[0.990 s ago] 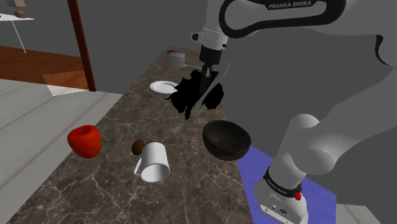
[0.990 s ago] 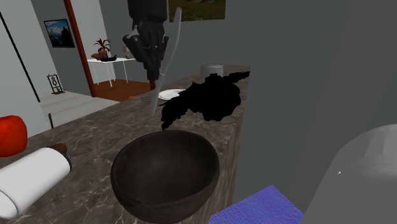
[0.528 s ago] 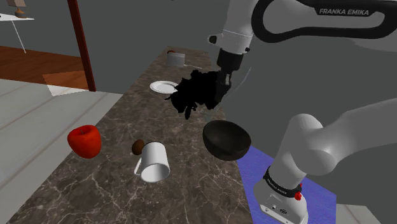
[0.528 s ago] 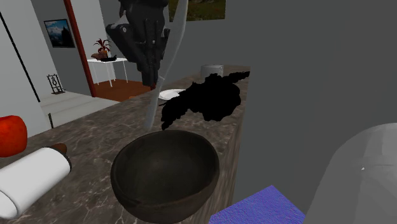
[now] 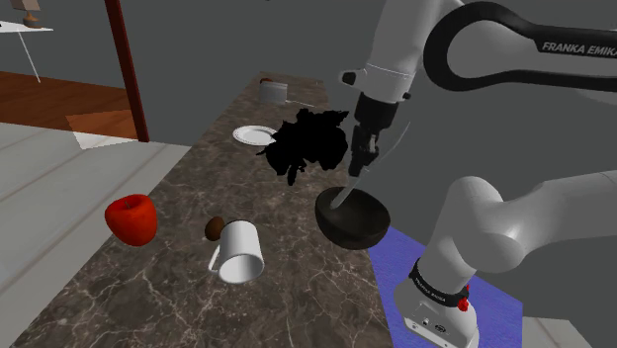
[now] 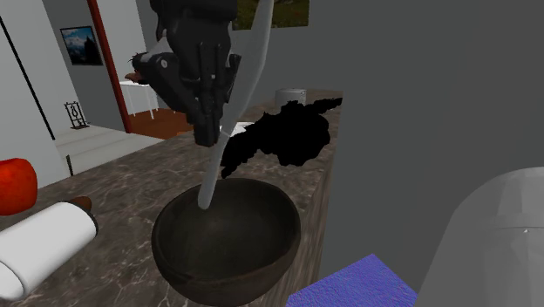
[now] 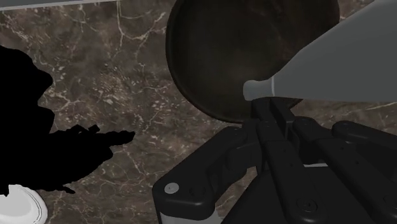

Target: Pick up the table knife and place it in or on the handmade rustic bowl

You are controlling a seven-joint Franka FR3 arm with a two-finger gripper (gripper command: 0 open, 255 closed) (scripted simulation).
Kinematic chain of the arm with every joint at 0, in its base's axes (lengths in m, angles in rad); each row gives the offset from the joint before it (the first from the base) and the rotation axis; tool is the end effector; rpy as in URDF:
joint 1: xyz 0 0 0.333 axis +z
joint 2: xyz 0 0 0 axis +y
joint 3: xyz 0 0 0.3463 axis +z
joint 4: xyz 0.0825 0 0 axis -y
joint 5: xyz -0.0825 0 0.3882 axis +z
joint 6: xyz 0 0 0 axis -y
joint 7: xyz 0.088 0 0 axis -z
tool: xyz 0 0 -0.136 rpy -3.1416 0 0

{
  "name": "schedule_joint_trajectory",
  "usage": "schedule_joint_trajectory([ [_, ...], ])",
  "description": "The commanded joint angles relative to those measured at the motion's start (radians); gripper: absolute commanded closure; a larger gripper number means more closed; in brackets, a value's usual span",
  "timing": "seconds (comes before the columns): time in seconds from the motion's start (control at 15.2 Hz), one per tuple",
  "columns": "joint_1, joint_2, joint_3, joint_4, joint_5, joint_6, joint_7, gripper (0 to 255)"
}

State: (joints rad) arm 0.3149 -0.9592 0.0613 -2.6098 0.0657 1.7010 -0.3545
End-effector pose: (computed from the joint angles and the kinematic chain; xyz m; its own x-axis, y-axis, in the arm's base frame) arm 0.2310 0.1029 0.5187 0.7644 0.6426 0.0518 0.6434 -0.7656 0.0029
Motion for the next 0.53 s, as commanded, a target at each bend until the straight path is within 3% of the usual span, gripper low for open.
schedule_joint_trajectory([
  [0.0,0.001,-0.004,0.001,-0.027,0.001,0.023,-0.001,255],
  [0.46,0.003,-0.012,0.006,-0.125,0.007,0.113,-0.002,255],
])
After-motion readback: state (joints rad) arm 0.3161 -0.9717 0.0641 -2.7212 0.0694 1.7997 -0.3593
